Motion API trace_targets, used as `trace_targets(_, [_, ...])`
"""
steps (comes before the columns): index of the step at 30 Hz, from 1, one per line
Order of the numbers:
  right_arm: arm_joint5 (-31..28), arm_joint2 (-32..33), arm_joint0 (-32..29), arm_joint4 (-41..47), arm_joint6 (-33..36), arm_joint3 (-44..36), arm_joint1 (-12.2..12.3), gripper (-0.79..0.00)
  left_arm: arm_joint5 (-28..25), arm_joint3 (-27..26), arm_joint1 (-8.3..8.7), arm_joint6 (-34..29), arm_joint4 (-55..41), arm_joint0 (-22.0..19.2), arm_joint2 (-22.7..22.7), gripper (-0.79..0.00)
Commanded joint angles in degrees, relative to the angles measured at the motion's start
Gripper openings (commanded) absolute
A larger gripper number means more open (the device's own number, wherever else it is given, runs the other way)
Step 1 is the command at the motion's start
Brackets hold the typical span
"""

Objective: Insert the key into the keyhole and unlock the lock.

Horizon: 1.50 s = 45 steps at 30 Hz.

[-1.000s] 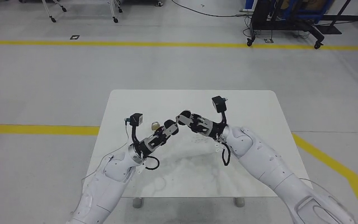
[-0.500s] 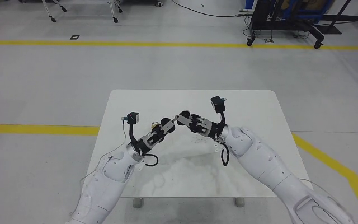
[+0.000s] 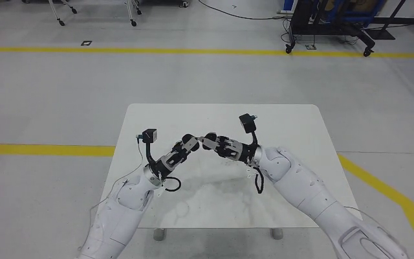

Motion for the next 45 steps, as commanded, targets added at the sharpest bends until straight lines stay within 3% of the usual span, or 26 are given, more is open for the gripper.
trace_targets(1, [0.0,0.1,-0.1,0.3,0.4,0.0,0.0,-0.785,0.1,0.0,0.01,0.1,0.0,0.0,0.0,-0.785])
trace_targets(10, [0.0,0.6,-0.3,1.1,2.3,0.0,-0.1,-0.785,-0.1,-0.2,-0.09,0.8,-0.8,0.3,0.4,-0.785])
trace_targets(13, [0.0,0.7,-0.4,1.4,2.7,-0.1,-0.1,-0.440,-0.2,0.5,-0.05,0.2,-1.8,0.0,0.4,-0.785])
trace_targets(15, [0.0,0.8,-0.4,1.5,3.0,-0.2,-0.2,-0.376,-0.4,0.8,-0.04,0.0,-2.1,-0.1,0.4,-0.785])
trace_targets(21, [0.0,1.1,-0.6,2.0,3.7,-0.2,-0.3,-0.323,-0.8,1.3,0.00,0.1,-2.8,0.0,0.1,-0.785])
trace_targets(22, [0.0,1.1,-0.7,2.2,3.8,-0.2,-0.3,-0.228,-0.9,1.4,0.00,0.1,-2.8,0.0,0.1,-0.785])
trace_targets(23, [0.0,1.2,-0.7,2.4,3.8,-0.2,-0.3,-0.022,-1.0,1.5,0.01,0.1,-2.9,0.0,0.1,-0.785])
trace_targets(24, [0.0,1.4,-0.8,2.7,3.7,-0.4,-0.3,0.000,-1.0,1.6,0.02,0.2,-2.8,0.0,0.0,-0.785])
trace_targets(34, [0.0,1.6,-0.8,2.9,3.6,-0.5,-0.3,0.000,-0.6,0.2,0.33,1.1,2.2,0.4,-1.5,-0.785])
trace_targets(38, [2.8,2.1,-1.8,0.9,3.8,-2.4,-0.2,0.000,-0.7,-0.8,0.32,1.0,3.1,1.0,-0.9,-0.785])
trace_targets(39, [3.2,2.3,-2.0,0.5,3.8,-2.7,-0.2,-0.049,-0.7,-0.9,0.33,0.8,3.0,1.0,-0.8,-0.785])
trace_targets(42, [4.1,2.7,-2.5,-0.2,4.1,-3.3,-0.2,-0.339,-0.7,-1.0,0.37,0.6,3.2,1.0,-0.8,-0.785])
trace_targets(43, [4.3,2.9,-2.6,-0.3,4.2,-3.5,-0.2,-0.394,-0.7,-1.0,0.38,0.5,3.2,1.0,-0.7,-0.785])
trace_targets(45, [4.5,3.2,-2.9,-0.4,4.4,-3.8,-0.2,-0.434,-0.7,-1.0,0.41,0.5,3.3,1.0,-0.8,-0.785])
